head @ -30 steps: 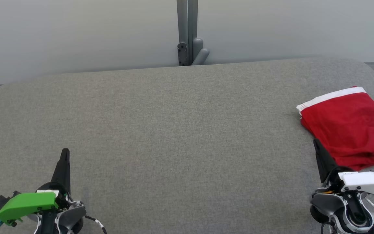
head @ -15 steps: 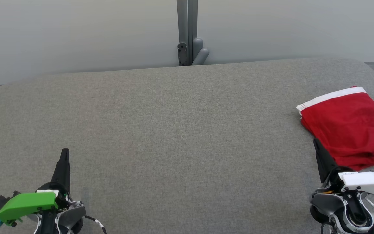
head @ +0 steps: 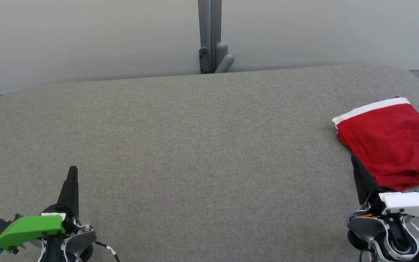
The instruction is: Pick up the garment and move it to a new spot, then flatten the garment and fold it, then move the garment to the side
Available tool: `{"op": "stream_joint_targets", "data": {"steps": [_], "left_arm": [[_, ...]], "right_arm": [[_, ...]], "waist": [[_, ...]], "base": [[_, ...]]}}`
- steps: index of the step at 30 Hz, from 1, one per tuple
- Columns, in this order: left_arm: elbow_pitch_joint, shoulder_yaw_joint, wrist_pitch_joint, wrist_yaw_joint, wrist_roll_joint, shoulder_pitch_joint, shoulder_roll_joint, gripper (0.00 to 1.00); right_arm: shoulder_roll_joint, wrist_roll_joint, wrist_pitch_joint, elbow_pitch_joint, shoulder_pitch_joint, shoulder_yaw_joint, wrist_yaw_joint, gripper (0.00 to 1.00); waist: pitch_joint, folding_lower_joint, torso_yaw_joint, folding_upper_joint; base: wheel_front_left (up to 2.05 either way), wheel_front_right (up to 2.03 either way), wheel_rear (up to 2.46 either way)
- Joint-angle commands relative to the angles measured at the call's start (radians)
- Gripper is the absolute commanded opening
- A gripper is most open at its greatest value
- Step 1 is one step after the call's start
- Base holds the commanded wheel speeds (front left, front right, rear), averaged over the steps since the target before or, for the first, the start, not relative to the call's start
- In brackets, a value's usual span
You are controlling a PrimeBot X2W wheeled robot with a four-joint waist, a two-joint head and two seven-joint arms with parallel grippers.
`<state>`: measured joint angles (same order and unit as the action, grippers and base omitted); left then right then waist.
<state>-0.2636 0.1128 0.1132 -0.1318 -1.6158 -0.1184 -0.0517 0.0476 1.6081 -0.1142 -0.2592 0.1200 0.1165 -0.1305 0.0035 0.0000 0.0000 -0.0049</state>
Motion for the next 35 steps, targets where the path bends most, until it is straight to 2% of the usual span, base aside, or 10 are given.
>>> {"op": "stream_joint_targets", "data": {"steps": [1,35], "left_arm": [[0.002,0.003,0.004,0.002,0.007,-0.016,-0.001,0.00],[0.002,0.004,0.005,0.002,0.009,-0.016,0.000,0.00]], "right_arm": [[0.005,0.006,-0.003,-0.002,0.009,-0.001,0.000,0.00],[0.005,0.006,-0.003,-0.002,0.009,-0.001,0.000,0.00]], "waist": [[0.000,0.0000,0.000,0.0049],[0.000,0.0000,0.000,0.0049]], "base": [[0.00,0.00,0.00],[0.00,0.00,0.00]]}}
